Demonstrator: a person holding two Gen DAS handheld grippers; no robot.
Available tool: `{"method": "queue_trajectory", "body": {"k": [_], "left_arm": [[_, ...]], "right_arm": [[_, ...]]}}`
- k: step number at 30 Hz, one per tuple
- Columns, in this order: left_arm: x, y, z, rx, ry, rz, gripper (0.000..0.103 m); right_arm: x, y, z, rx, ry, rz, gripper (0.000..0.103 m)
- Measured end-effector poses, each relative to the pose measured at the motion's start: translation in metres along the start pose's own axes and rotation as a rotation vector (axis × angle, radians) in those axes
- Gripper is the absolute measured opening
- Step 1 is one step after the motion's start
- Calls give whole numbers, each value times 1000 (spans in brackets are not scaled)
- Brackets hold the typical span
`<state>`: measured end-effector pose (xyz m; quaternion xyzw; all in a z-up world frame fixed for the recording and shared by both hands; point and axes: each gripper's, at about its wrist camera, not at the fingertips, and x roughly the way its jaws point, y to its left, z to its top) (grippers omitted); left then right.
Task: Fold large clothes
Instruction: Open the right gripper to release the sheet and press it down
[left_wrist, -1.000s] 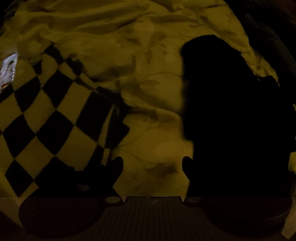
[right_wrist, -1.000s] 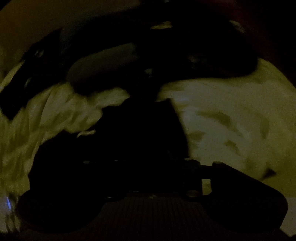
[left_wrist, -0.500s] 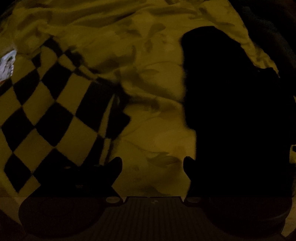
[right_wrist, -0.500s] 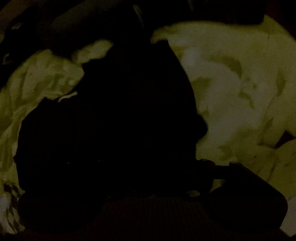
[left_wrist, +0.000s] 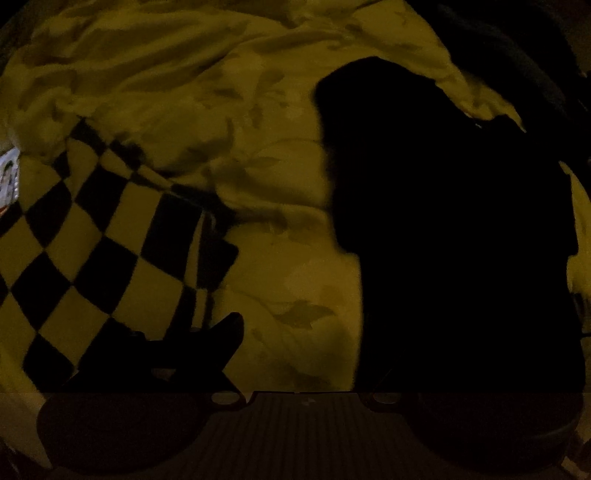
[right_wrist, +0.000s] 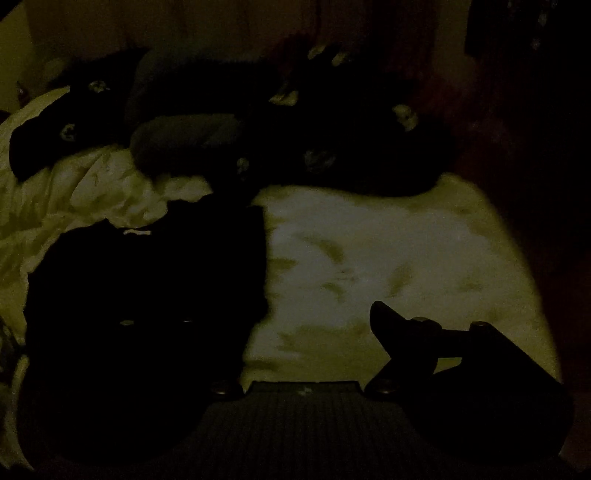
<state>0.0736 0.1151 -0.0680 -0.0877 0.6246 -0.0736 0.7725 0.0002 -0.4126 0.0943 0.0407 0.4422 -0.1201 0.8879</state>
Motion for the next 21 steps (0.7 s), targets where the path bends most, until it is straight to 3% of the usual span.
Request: {"method": "queue_trajectory", "body": {"k": [4, 9, 16, 21], "left_arm": [[-10, -9, -19, 41, -12, 5, 103], [-20, -14, -60, 37, -5, 15, 103], [-42, -16, -131, -53, -21, 23, 103], [-63, -22, -152, -71, -62, 52, 103]], "right_arm": [[-44, -37, -23, -8, -30, -4, 83], [-74, -56, -74, -19, -1, 63, 84], [-84, -51, -138, -91, 67, 178, 83], [-74, -46, -156, -157, 118, 267, 83]]}}
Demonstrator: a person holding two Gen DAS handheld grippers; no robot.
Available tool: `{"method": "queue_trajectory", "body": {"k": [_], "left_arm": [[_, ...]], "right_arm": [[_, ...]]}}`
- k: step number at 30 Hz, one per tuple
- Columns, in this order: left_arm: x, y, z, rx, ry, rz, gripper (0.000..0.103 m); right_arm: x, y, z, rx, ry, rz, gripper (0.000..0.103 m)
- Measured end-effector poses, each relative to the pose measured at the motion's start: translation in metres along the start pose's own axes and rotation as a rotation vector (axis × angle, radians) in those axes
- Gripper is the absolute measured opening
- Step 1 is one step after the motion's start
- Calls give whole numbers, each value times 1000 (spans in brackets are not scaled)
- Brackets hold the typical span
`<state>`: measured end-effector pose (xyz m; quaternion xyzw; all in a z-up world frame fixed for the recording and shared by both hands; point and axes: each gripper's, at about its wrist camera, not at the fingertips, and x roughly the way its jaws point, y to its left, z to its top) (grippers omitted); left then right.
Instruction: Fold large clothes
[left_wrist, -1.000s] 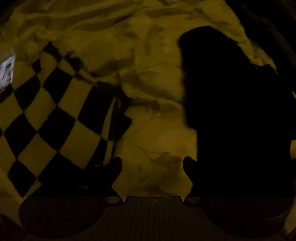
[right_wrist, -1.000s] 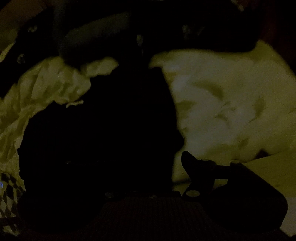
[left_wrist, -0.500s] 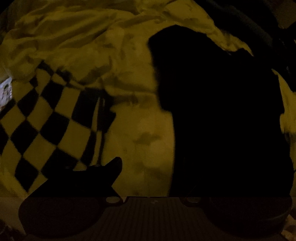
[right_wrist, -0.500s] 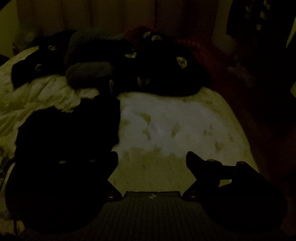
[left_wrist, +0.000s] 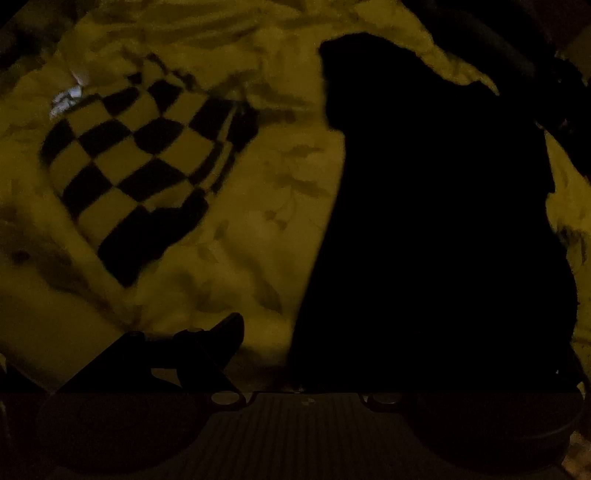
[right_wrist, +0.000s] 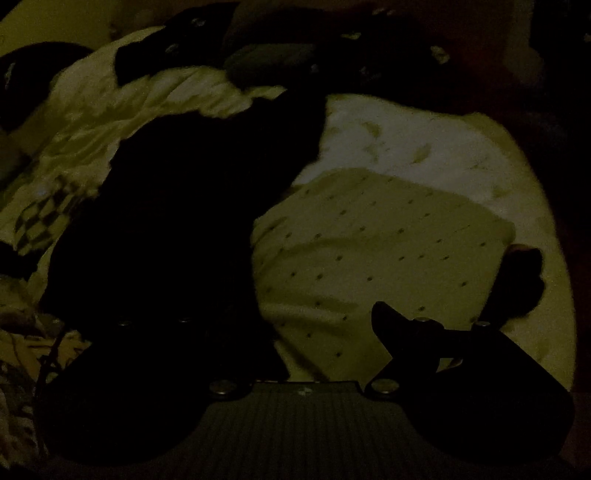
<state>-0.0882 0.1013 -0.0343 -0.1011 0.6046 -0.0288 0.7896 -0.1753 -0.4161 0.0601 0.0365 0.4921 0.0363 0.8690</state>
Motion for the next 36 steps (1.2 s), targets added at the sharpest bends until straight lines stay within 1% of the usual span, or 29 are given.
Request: {"method": "queue_trajectory", "body": {"k": [2, 4, 7, 9, 11, 12, 14, 16, 17, 18, 19, 21, 23, 25, 26, 30, 35, 36], "left_arm": [[-4, -3, -1, -2, -29, -7, 103], [-2, -11, -4, 16, -43, -12, 103], [11, -30, -9, 81, -11, -7, 103], [20, -43, -15, 139, 6, 16, 103], [30, -52, -18, 182, -2, 67, 103], [34, -53, -19, 184, -6, 82, 103], [44, -52, -19, 176, -13, 83, 103], [54, -51, -20, 187, 2, 87, 103], [57, -51, -21, 193, 5, 86, 103], [60, -52, -24, 198, 4, 79, 103], [63, -51, -27, 198, 5, 71, 103], [67, -49, -34, 191, 7, 68, 103], [70, -44, -40, 166, -6, 71, 103], [70, -40, -42, 146, -32, 64, 103], [71, -39, -42, 146, -31, 65, 103], [80, -47, -39, 200, -8, 85, 103], [87, -59, -40, 237, 10, 59, 103], [88, -61, -40, 245, 17, 64, 98]], "right_arm": [[8, -1, -4, 14, 22, 42, 83], [19, -1, -7, 18, 43, 88, 83], [41, 6, -13, -11, 88, 132, 80], [56, 8, -13, -3, 127, 168, 78], [70, 11, -11, -5, 141, 197, 76], [74, 12, -9, -7, 143, 198, 76], [83, 12, -7, 7, 150, 197, 76], [88, 11, -9, 44, 150, 213, 68], [92, 10, -11, 57, 165, 232, 63], [95, 10, -12, 61, 186, 242, 52], [98, 10, -15, 60, 210, 244, 46], [98, 9, -22, 62, 235, 232, 46], [98, 3, -26, 91, 256, 234, 46], [97, -1, -25, 112, 267, 234, 46], [97, -3, -24, 110, 269, 229, 46], [101, -5, -19, 123, 298, 238, 47], [106, 2, -17, 122, 332, 247, 47], [107, 2, -16, 121, 339, 247, 47]]}}
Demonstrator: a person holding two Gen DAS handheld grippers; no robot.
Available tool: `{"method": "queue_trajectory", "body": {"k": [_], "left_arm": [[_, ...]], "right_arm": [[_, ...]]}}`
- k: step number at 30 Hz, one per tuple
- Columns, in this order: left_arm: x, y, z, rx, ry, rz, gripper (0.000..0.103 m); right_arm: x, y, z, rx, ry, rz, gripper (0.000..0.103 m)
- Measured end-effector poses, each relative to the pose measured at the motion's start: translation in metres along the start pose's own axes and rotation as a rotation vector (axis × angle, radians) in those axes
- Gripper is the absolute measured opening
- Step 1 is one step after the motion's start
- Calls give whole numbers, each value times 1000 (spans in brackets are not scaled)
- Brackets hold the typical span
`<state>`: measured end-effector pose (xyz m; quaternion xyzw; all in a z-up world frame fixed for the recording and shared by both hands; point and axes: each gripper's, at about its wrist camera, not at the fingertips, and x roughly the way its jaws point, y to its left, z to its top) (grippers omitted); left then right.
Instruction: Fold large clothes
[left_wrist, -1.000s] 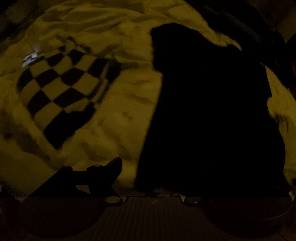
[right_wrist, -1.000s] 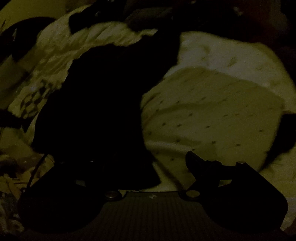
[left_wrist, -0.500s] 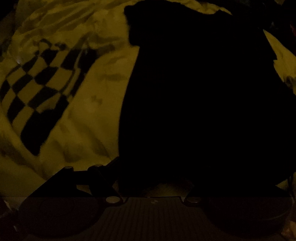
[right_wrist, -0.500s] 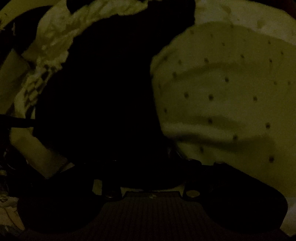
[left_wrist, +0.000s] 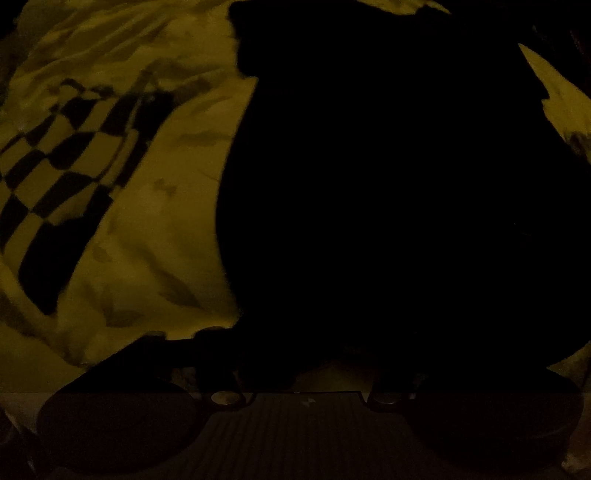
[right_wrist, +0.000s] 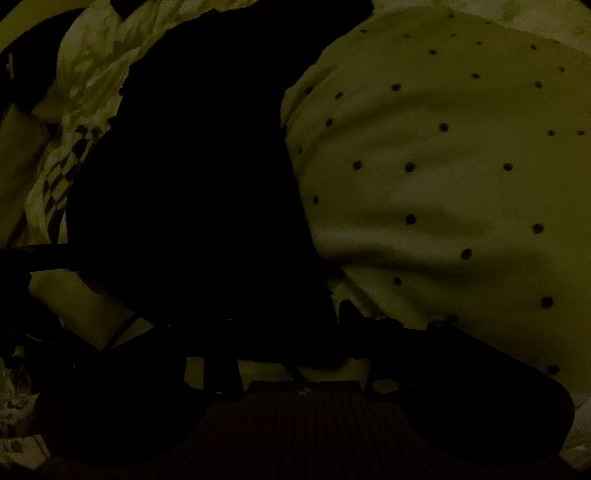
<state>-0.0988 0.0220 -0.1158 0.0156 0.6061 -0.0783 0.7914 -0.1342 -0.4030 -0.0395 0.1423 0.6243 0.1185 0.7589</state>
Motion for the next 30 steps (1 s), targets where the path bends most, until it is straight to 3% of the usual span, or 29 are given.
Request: {"method": "queue_trajectory", "body": {"k": [5, 12, 17, 25, 30], "left_arm": [[1, 3, 2, -12, 15, -21, 88], [-5, 10, 4, 15, 34, -68, 61], [-10, 18, 5, 48, 51, -104, 51], [-34, 32, 13, 28, 49, -175, 49], [-67, 55, 14, -22, 20, -241, 44]], "right_arm": [[1, 4, 2, 16, 22, 0, 41], [0, 16, 2, 24, 45, 25, 17], [-3, 24, -2, 78, 31, 25, 16], [-18, 36, 4, 166, 6, 25, 13], [-45, 40, 5, 240, -61, 98, 9]]}}
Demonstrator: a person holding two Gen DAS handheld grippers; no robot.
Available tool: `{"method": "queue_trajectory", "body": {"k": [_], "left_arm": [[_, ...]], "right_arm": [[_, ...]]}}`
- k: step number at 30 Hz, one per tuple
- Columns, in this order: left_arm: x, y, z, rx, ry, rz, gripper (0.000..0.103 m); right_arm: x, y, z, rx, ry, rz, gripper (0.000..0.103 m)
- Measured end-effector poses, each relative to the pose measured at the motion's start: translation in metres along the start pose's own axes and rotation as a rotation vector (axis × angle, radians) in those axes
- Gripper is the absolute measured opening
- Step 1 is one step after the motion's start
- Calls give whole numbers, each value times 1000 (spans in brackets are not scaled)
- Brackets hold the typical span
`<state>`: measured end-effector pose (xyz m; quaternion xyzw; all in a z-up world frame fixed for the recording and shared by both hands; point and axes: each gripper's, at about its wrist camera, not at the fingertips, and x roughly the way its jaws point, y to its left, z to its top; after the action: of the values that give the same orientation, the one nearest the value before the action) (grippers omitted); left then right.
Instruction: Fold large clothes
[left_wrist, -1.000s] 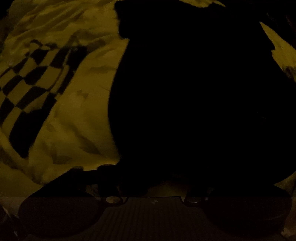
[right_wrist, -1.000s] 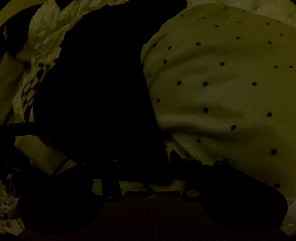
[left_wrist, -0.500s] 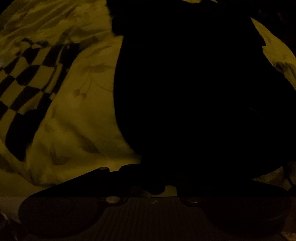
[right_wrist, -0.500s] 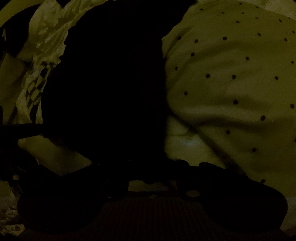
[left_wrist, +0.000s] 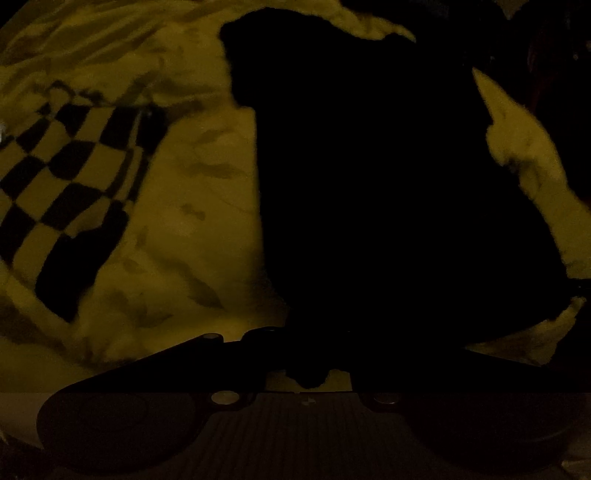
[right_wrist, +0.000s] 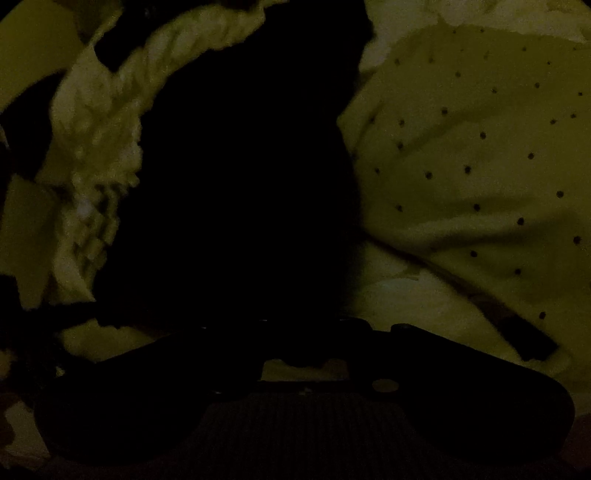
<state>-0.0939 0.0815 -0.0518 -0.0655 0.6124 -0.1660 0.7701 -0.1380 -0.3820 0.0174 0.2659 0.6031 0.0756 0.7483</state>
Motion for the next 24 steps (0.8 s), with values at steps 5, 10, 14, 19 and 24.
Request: {"method": "queue_trajectory", "body": {"k": [5, 10, 14, 19, 24], "left_arm": [[-23, 2, 39, -25, -33, -73, 44], [-15, 10, 124, -66, -76, -110, 44], [14, 24, 213, -106, -104, -94, 44], [83, 43, 315, -211, -123, -26, 46], [118, 52, 336, -269, -217, 110, 73]], "right_arm": [[-31, 0, 20, 128, -96, 149, 9], [-44, -4, 91, 273, -225, 330, 9], [-33, -21, 174, 376, -272, 405, 9], [28, -52, 284, 468, -282, 348, 9], [91, -74, 328, 617, -403, 243, 18]]}}
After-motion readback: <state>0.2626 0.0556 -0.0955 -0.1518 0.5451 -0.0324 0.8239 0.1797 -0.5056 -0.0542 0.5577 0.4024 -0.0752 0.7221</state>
